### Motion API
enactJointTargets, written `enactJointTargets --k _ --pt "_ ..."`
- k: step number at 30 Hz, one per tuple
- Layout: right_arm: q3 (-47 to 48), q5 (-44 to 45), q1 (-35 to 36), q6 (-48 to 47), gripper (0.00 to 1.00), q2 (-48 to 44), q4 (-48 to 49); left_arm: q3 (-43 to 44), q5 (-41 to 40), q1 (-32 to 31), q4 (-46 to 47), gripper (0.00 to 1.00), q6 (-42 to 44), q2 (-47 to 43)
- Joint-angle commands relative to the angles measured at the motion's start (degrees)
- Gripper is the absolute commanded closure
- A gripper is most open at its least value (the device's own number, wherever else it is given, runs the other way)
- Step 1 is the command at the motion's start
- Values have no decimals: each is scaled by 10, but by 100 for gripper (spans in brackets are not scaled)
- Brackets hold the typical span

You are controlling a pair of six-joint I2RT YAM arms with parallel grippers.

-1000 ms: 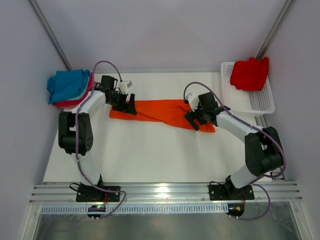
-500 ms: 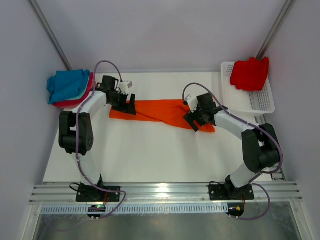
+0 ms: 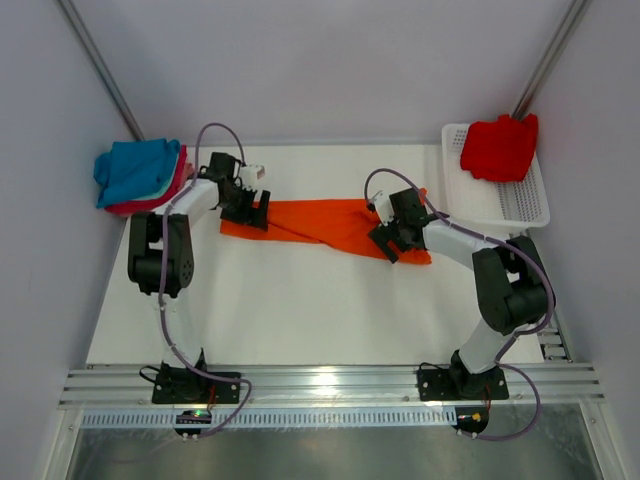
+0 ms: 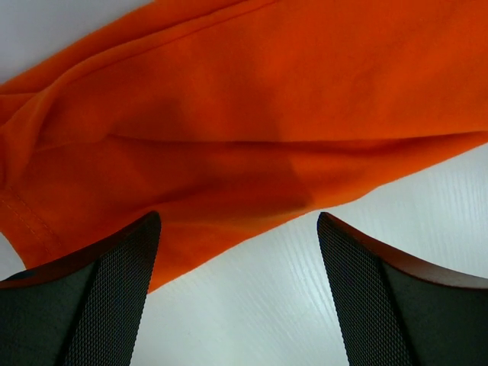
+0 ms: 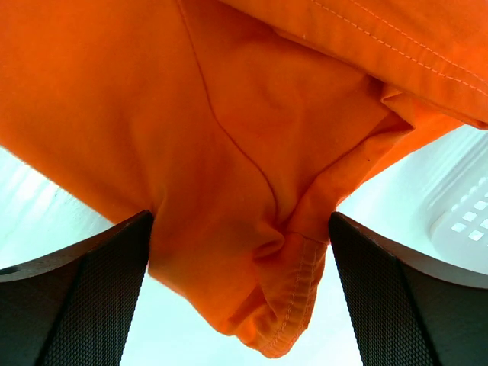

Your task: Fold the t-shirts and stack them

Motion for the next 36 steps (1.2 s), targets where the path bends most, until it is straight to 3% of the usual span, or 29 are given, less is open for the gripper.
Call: enactJointTargets --k 1,7,13,22,36 --pt "21 53 2 13 1 8 35 35 -10 9 27 15 8 33" --pt "23 112 2 13 1 18 41 92 -19 18 3 15 16 92" --pt "23 167 -16 6 1 24 41 113 -49 28 -58 16 44 95" --pt "17 182 -45 -19 1 27 21 76 -46 34 -182 17 106 35" --pt "62 193 -110 -73 1 -6 25 30 -28 35 -287 18 143 -69"
